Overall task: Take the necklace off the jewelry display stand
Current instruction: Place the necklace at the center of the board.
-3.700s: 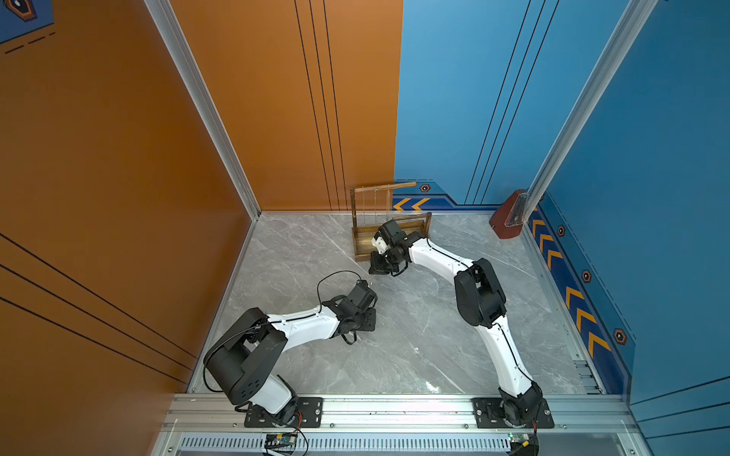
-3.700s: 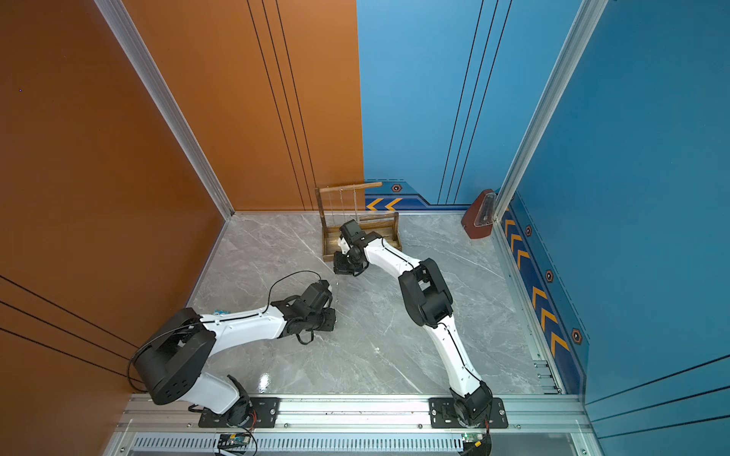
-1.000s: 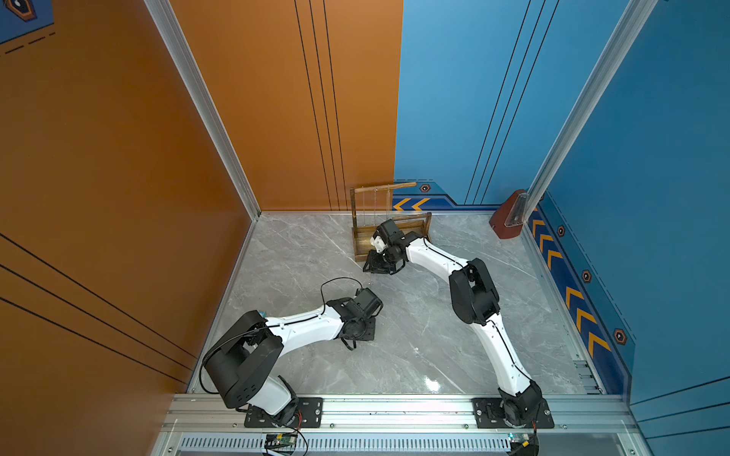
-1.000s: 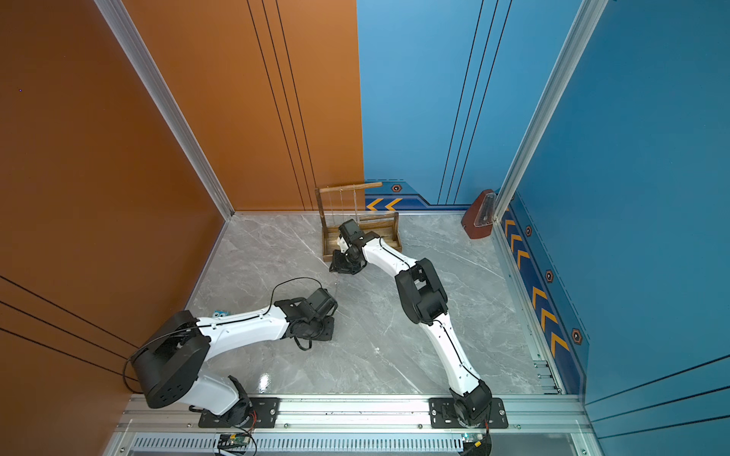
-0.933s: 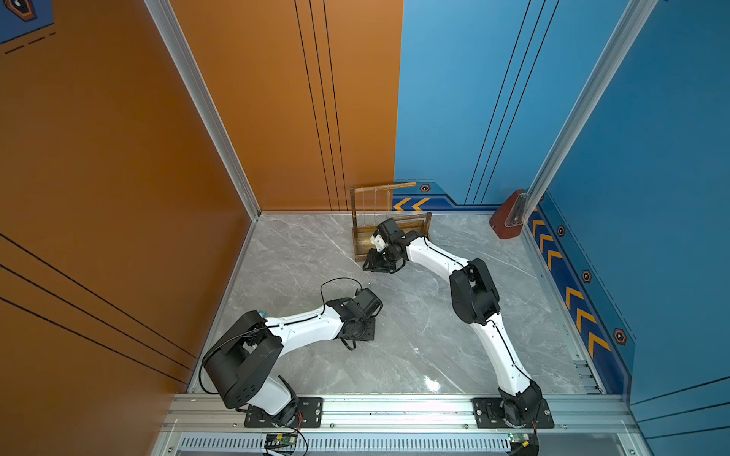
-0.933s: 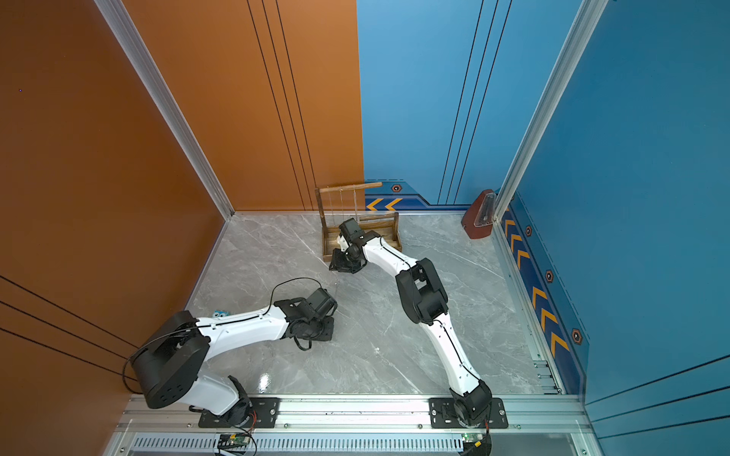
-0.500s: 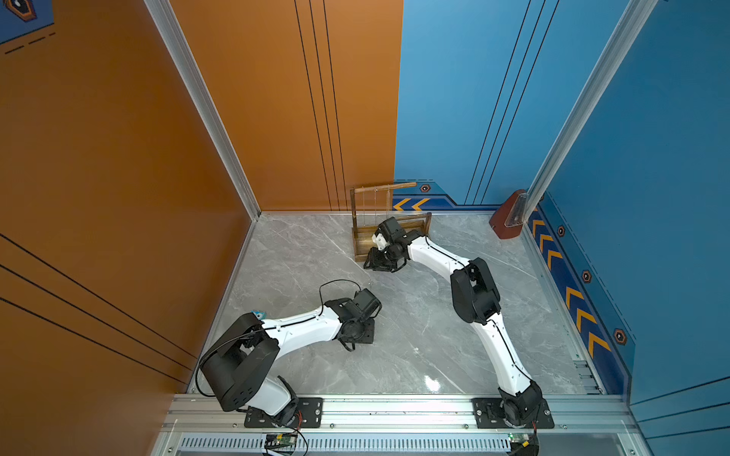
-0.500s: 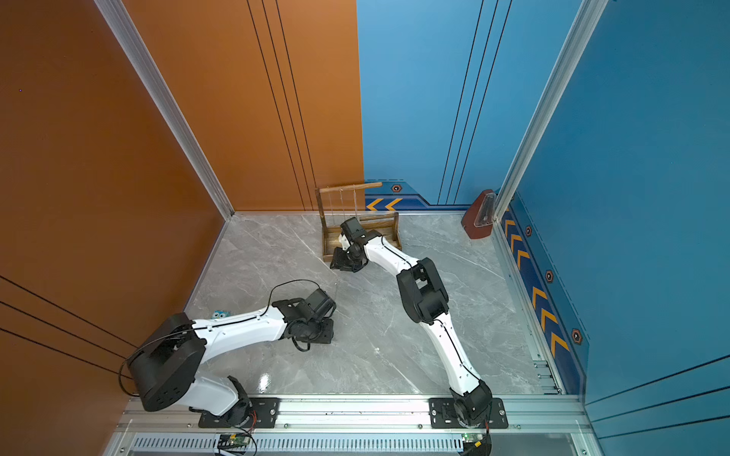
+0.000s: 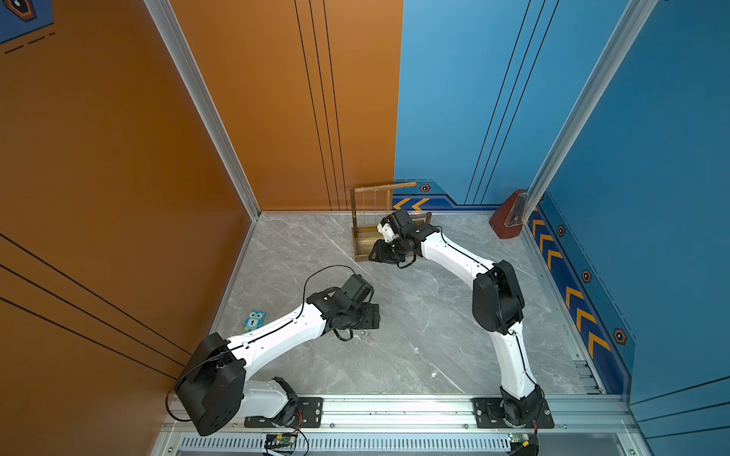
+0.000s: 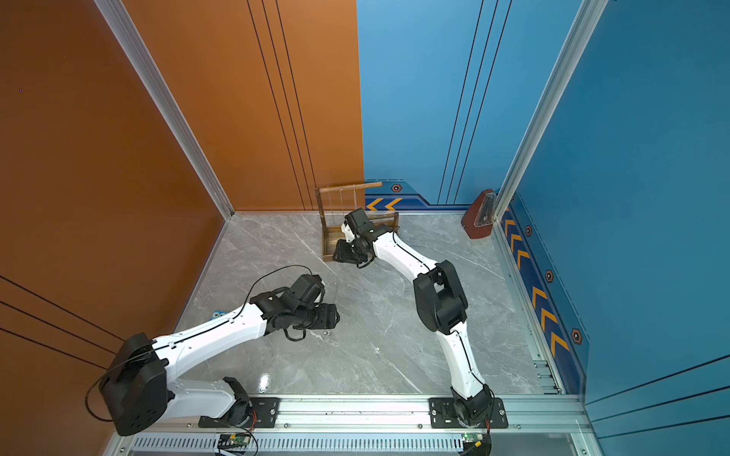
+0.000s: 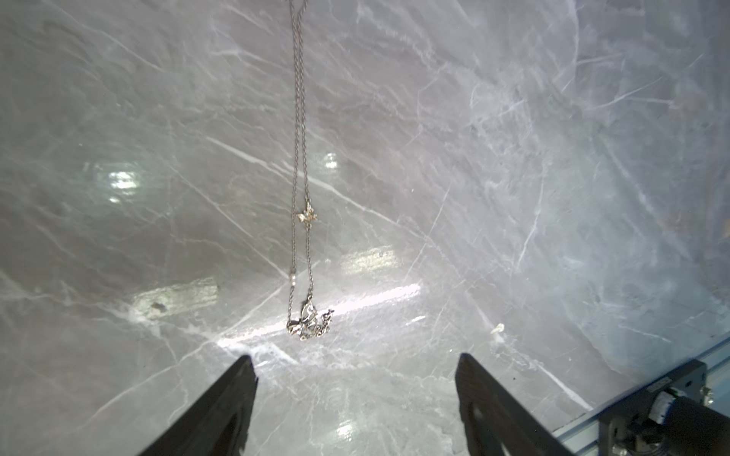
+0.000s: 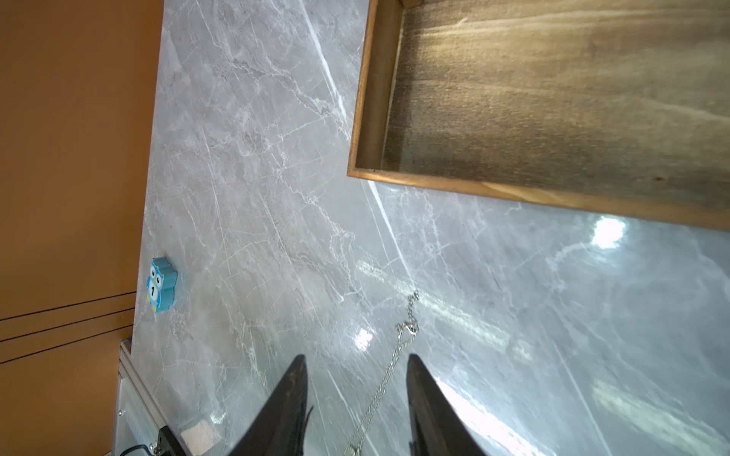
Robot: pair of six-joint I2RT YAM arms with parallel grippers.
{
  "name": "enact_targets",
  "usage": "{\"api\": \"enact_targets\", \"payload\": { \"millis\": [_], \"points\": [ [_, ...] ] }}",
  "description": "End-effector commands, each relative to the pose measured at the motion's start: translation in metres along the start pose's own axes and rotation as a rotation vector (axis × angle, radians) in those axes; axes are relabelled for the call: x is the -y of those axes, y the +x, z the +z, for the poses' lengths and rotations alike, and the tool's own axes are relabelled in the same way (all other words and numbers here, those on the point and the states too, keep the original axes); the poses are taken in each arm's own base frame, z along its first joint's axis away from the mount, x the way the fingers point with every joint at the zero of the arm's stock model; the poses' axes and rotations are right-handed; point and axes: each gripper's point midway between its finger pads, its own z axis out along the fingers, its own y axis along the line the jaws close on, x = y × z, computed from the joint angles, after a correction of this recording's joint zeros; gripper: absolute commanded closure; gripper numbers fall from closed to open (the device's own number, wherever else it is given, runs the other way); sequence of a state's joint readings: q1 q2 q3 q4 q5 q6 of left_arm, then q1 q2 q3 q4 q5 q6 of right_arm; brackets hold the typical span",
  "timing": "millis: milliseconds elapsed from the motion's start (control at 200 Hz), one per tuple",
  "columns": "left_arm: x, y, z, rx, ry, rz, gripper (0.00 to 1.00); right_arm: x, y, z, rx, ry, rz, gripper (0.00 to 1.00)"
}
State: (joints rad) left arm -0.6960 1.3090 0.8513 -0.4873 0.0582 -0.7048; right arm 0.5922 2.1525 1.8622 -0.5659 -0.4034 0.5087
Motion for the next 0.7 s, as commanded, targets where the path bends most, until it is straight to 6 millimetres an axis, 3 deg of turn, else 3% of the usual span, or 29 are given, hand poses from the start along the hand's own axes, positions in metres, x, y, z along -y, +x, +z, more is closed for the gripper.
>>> {"api": "enact_targets", "payload": {
  "millis": [0, 160, 415, 505, 565, 611, 696],
  "points": [
    [0.004, -0.015, -0.016, 0.017, 0.055, -0.011, 0.2, 0.006, 0.008, -0.024, 0.049, 0.027, -0.024, 0.59],
    [-0.001, -0.031, -0.03, 0.046, 0.103, -0.063, 0.28, 0.015, 0.034, -0.045, 0.066, 0.036, -0.022, 0.69],
    [-0.013, -0.05, -0.053, 0.114, 0.147, -0.118, 0.33, 0.044, 0.068, -0.08, 0.14, 0.075, 0.005, 0.81],
    [-0.015, -0.056, -0.063, 0.141, 0.168, -0.116, 0.21, 0.059, 0.073, -0.101, 0.217, 0.132, 0.011, 0.81],
    [-0.014, -0.061, -0.071, 0.163, 0.187, -0.104, 0.15, 0.075, 0.076, -0.117, 0.281, 0.195, 0.027, 0.75],
    [-0.013, -0.065, -0.078, 0.186, 0.193, -0.086, 0.01, 0.085, 0.078, -0.129, 0.329, 0.228, 0.045, 0.69],
    [-0.01, -0.073, -0.088, 0.223, 0.199, -0.037, 0.02, 0.103, 0.08, -0.153, 0.416, 0.271, 0.082, 0.59]
  ]
}}
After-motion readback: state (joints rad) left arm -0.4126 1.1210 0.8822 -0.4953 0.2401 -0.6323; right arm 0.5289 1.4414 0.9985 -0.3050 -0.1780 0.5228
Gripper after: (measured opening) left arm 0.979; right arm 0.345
